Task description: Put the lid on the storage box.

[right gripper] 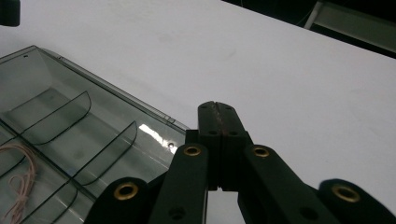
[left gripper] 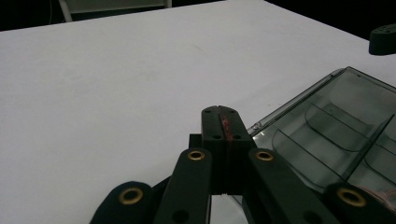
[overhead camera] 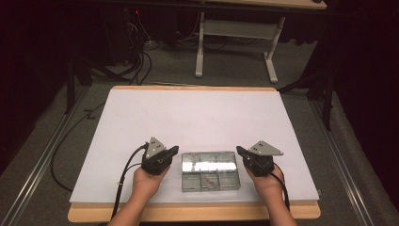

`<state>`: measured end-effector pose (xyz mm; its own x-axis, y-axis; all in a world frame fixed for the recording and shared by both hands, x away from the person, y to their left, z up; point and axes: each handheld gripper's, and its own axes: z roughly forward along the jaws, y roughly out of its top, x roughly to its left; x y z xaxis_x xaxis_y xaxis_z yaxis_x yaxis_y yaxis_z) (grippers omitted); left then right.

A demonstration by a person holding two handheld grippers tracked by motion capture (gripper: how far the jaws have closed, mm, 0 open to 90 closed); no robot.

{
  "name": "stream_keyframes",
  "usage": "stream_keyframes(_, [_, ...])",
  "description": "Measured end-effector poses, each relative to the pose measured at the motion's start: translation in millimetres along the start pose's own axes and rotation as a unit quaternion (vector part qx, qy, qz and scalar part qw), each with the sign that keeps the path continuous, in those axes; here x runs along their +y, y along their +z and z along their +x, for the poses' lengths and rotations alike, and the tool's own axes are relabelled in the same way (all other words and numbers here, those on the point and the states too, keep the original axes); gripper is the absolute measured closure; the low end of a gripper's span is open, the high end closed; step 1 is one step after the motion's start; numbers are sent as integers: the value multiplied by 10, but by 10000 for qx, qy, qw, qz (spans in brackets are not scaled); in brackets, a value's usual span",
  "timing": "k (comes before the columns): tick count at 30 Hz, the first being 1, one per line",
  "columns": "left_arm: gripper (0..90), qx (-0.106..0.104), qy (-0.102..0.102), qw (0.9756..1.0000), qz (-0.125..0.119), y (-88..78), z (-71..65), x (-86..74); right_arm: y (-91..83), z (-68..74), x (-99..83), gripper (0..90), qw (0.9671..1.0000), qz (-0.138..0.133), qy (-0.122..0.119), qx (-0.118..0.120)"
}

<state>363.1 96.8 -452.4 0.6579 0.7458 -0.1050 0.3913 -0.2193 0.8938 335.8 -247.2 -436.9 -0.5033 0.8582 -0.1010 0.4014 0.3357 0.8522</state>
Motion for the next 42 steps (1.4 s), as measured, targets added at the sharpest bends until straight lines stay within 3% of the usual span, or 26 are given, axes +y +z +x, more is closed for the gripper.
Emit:
stream_keyframes(7, [900,168,97,9998,36,-90,92,-81,5,-17,-51,900,10000,55,51,-29])
stream_keyframes(14, [878,429,96,9989,128,-245,332,-234,2,-105,-172,900,9996,196,152,-120])
stream_keyframes(20, [850,777,61,9966,250,-452,625,-394,-63,-249,-293,872,9986,272,356,-271])
stream_keyframes(23, [804,934,-81,9952,266,-609,831,-468,-118,-343,-366,839,9978,318,429,-393])
stream_keyframes(28, [723,1284,-189,9911,307,-901,1162,-576,-250,-546,-552,736,9948,310,736,-633])
stream_keyframes(30, [689,1315,-211,9907,276,-973,1232,-629,-304,-615,-621,696,9933,256,829,-758])
stream_keyframes(32, [653,1254,-348,9913,174,-1008,1273,-693,-333,-673,-677,674,9921,172,920,-840])
stream_keyframes(35, [601,1287,-217,9914,-3,-1032,1240,-710,-317,-735,-737,666,9909,122,1121,-739])
stream_keyframes(38, [550,1311,-110,9913,84,-1012,1215,-712,-336,-694,-767,668,9913,-36,993,-863])
stream_keyframes(40, [517,1237,-165,9919,240,-987,1234,-704,-348,-646,-770,661,9922,-114,802,-951])
stream_keyframes(42, [499,1255,-124,9916,285,-978,1228,-702,-353,-644,-774,654,9914,-134,837,-1002])
